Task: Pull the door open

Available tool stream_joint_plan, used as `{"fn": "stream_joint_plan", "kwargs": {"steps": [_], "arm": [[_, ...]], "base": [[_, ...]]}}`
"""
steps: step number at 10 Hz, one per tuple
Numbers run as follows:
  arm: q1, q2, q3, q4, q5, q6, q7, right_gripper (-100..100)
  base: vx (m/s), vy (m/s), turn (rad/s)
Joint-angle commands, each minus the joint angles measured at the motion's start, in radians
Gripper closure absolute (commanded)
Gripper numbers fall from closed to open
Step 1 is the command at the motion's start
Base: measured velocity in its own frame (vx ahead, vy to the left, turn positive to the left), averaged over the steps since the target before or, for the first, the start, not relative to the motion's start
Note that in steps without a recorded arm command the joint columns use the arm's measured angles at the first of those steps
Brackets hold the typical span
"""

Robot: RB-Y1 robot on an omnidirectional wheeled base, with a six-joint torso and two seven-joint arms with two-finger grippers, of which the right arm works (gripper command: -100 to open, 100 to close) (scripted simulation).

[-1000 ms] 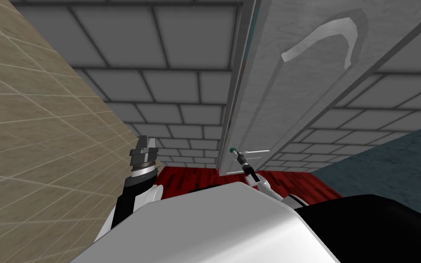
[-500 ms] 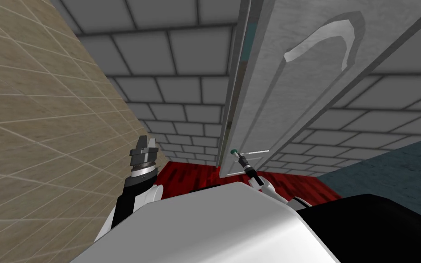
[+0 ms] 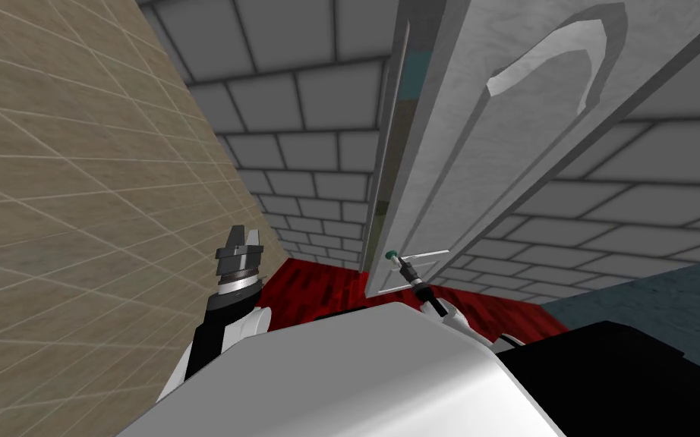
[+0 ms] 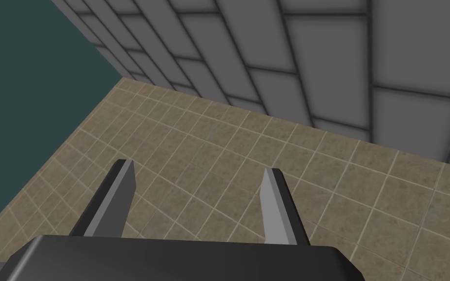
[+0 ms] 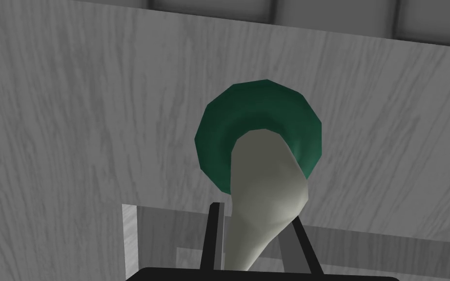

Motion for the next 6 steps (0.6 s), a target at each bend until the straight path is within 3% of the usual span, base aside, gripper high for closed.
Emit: {"fn": "stream_joint_plan", "kwargs": {"steps": [1, 3, 4, 5, 6], "arm": [[0.006, -0.017, 0.011, 0.019, -0.002, -0.035, -0.015, 100], [0.022, -0.033, 0.024, 0.022, -0.004, -0.065, -0.028, 100], [0.020, -0.025, 0.022, 0.013, -0.003, -0.048, -0.022, 100], [0.036, -0.035, 0.032, 0.025, -0.006, -0.081, -0.031, 100], [0.039, -0.038, 0.034, 0.028, -0.006, -0.089, -0.033, 100]], "base": [[-0.191, -0.072, 0.111], [-0.184, -0.068, 0.140], [-0.079, -0.030, 0.027], [-0.165, -0.076, 0.245], [-0.209, -0.103, 0.200]]}}
